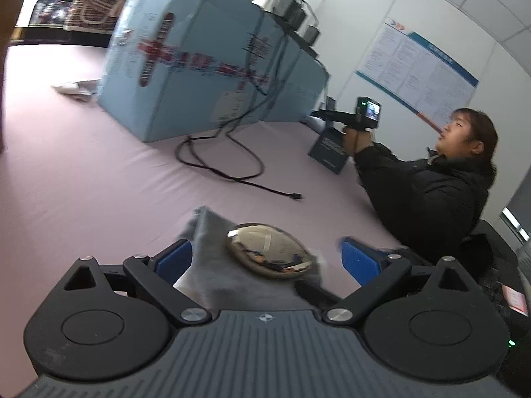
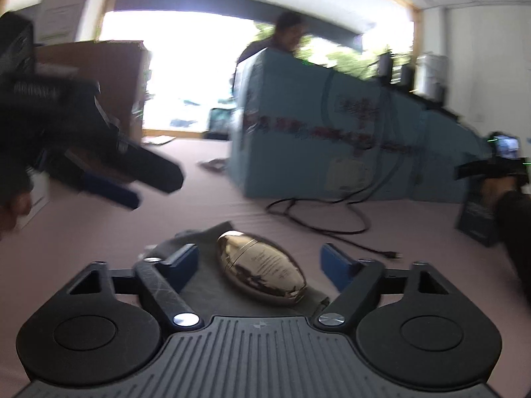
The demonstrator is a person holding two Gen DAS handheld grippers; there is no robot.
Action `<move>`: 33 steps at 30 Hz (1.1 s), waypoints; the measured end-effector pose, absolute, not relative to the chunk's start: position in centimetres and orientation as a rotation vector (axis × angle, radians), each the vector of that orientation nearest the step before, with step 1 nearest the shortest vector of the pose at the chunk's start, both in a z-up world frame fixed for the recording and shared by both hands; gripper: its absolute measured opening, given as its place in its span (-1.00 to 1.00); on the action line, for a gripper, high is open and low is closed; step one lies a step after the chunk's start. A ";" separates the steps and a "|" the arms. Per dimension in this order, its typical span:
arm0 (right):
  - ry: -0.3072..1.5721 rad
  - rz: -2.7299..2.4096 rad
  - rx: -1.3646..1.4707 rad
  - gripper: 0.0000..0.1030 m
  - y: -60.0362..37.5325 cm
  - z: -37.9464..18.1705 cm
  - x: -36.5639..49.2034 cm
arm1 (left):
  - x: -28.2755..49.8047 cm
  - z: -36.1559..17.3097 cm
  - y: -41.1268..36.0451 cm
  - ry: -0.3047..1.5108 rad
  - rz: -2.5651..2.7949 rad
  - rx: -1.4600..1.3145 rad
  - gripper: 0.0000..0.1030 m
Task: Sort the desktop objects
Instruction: 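Close the left gripper around the gold egg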
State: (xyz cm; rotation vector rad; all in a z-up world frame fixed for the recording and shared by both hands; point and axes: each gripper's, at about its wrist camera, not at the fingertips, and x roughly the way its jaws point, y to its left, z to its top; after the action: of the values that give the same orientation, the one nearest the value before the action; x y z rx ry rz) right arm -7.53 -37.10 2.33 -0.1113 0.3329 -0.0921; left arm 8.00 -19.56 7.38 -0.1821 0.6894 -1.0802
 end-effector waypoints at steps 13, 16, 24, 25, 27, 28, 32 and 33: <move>0.455 -0.049 -0.111 0.18 -38.3 0.8 -7.0 | 11.9 3.7 -27.5 0.907 -1.031 -0.178 0.49; 0.467 -0.046 -0.114 0.18 -38.4 0.7 -7.4 | 12.5 3.6 -27.6 0.913 -1.025 -0.196 0.49; 0.522 -0.031 -0.065 0.09 -39.9 0.6 -6.2 | 12.6 3.4 -28.6 0.899 -0.970 -0.162 0.22; 0.525 -0.029 -0.052 0.09 -40.2 0.6 -6.3 | 12.5 3.4 -28.5 0.893 -0.960 -0.157 0.14; 0.524 -0.025 -0.031 0.05 -40.1 0.7 -5.7 | 12.6 3.4 -28.3 0.891 -0.955 -0.163 0.10; 0.523 -0.021 -0.022 0.04 -40.1 0.8 -5.7 | 12.6 3.4 -28.1 0.892 -0.955 -0.167 0.08; 0.519 -0.008 -0.011 0.03 -40.1 0.9 -5.0 | 12.5 3.5 -27.8 0.888 -0.952 -0.174 0.07; 0.517 -0.006 -0.010 0.03 -40.2 1.0 -5.0 | 12.3 3.5 -27.7 0.883 -0.951 -0.171 0.07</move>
State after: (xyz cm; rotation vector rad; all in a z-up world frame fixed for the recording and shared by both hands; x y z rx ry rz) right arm -5.03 -40.16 1.00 -0.0096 0.5171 -0.0057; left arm 12.34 -27.74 3.52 -0.1706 0.8826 -0.9513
